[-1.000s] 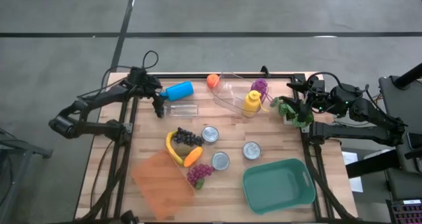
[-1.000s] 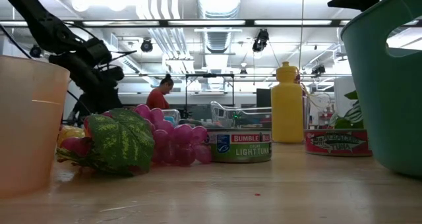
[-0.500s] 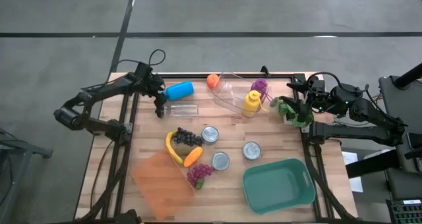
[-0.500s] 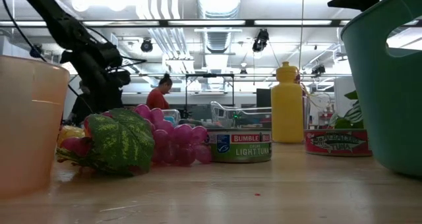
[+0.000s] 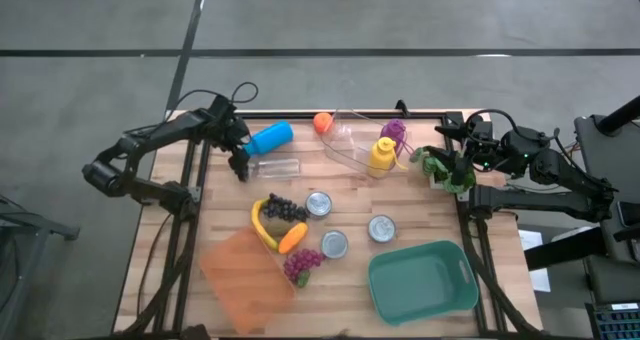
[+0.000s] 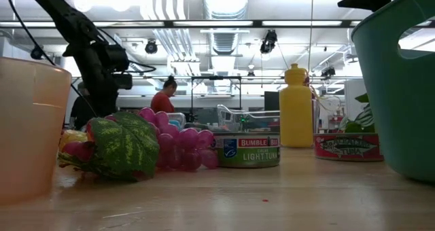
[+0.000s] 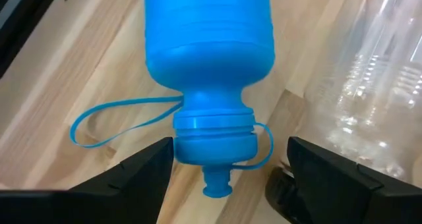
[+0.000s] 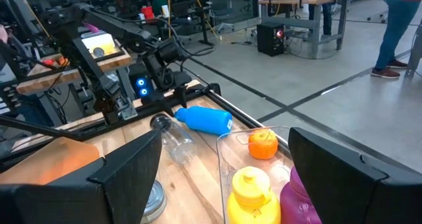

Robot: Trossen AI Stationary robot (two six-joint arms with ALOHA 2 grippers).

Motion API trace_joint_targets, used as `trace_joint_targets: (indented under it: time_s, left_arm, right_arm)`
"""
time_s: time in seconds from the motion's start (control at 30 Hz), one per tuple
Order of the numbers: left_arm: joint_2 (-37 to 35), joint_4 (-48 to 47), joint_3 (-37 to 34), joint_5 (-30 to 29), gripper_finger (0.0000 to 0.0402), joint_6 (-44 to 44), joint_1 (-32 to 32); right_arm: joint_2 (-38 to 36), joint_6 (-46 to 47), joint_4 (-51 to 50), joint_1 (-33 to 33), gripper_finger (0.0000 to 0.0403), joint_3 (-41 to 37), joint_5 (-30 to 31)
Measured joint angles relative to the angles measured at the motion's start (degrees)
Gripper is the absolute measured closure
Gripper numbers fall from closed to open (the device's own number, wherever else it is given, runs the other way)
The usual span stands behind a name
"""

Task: Pick & Place Food Item
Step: Put the blue water bottle into the transparent bin

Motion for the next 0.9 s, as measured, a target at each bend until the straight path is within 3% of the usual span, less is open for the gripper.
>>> trace_joint_targets:
  time_s: [0.4,0.9]
  left_arm:
    - [0.67,4.88,-5.94,-2.09,0.0104,-4.14,-0.58]
    - [0.65,8.01,-4.92,-0.34,0.0104,-6.67,-0.55]
  right_arm:
    - [0.0,0.0,0.0,0.0,0.0074,0.0,0.0]
    - [0.0,0.0,0.0,0.0,0.0074,0.0,0.0]
